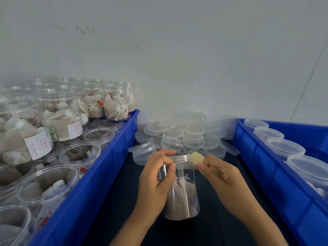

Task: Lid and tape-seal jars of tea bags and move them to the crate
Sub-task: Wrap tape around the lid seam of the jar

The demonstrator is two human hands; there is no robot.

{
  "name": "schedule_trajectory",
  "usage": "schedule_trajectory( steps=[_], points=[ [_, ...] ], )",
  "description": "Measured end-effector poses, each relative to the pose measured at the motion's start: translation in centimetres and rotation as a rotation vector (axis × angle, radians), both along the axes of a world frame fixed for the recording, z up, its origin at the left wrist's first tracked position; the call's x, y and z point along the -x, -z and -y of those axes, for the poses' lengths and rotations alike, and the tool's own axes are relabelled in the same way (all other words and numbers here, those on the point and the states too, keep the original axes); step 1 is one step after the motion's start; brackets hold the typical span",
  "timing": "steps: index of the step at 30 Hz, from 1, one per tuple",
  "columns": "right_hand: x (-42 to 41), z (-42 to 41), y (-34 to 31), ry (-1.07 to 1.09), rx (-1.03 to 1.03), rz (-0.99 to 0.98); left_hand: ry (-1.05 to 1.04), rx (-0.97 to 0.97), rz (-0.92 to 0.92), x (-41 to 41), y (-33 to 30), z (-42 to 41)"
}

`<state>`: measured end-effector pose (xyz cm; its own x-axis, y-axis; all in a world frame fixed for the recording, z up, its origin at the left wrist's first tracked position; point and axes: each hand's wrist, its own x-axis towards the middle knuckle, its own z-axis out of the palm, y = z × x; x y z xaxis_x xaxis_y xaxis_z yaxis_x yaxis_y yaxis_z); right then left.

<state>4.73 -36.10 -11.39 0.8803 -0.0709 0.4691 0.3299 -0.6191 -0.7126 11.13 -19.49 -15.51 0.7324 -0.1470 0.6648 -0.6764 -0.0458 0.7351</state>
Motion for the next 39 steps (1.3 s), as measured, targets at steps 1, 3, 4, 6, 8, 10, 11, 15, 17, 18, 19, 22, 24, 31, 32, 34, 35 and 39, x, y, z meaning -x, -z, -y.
schedule_trajectory(
  steps=[1,3,4,6,8,10,11,15,17,18,19,22,24,31,32,34,35,39],
  points=[
    [-0.1,-0.1,0.1,0.006,-0.001,0.001,0.002,0.011,-0.002,0.0,0.1,0.0],
    [-0.2,-0.2,0.2,0.023,-0.001,0.01,0.005,0.027,-0.003,0.0,0.1,0.1],
    [-0.2,-0.3,0.2,0.034,-0.008,0.017,0.004,0.028,0.0,0.0,0.2,0.1],
    [-0.3,-0.5,0.3,0.053,-0.024,0.033,0.0,0.029,0.001,0.0,0.2,0.2],
    [-0.5,-0.7,0.4,0.075,-0.038,0.046,-0.002,0.044,-0.012,0.0,0.4,0.3],
    [-0.6,-0.9,0.5,0.106,-0.035,0.045,-0.007,0.061,-0.022,0.1,0.3,0.3],
    [-0.7,-1.0,0.6,0.123,-0.03,0.044,-0.01,0.066,-0.019,0.2,0.3,0.4],
    [-0.8,-1.1,0.6,0.164,-0.024,0.057,-0.021,0.067,0.003,0.6,0.2,0.7],
    [-0.8,-1.1,0.7,0.171,-0.024,0.055,-0.034,0.064,0.009,0.7,0.2,0.7],
    [-0.9,-1.1,0.7,0.176,-0.021,0.051,-0.04,0.068,0.012,0.7,0.2,0.8],
    [-0.9,-1.1,0.8,0.181,-0.019,0.046,-0.044,0.076,0.014,0.7,0.1,0.8],
    [-1.1,-1.2,0.9,0.201,-0.018,0.028,-0.056,0.093,0.004,0.8,0.0,0.8],
    [-1.2,-1.3,0.9,0.218,-0.013,0.025,-0.06,0.089,-0.008,0.9,-0.2,0.8],
    [-1.3,-0.9,1.2,0.252,0.012,0.041,0.041,0.152,-0.127,0.1,0.0,0.5],
    [-1.3,-0.9,1.2,0.252,-0.015,0.04,0.039,0.165,-0.143,0.0,0.2,0.5],
    [-1.3,-0.9,1.3,0.244,-0.035,0.051,0.043,0.172,-0.157,-0.1,0.4,0.4],
    [-1.2,-1.0,1.3,0.246,-0.016,0.061,0.05,0.177,-0.162,-0.2,0.5,0.4],
    [-1.0,-1.3,1.2,0.242,0.013,0.089,0.072,0.213,-0.209,0.0,0.4,0.7]
  ],
)
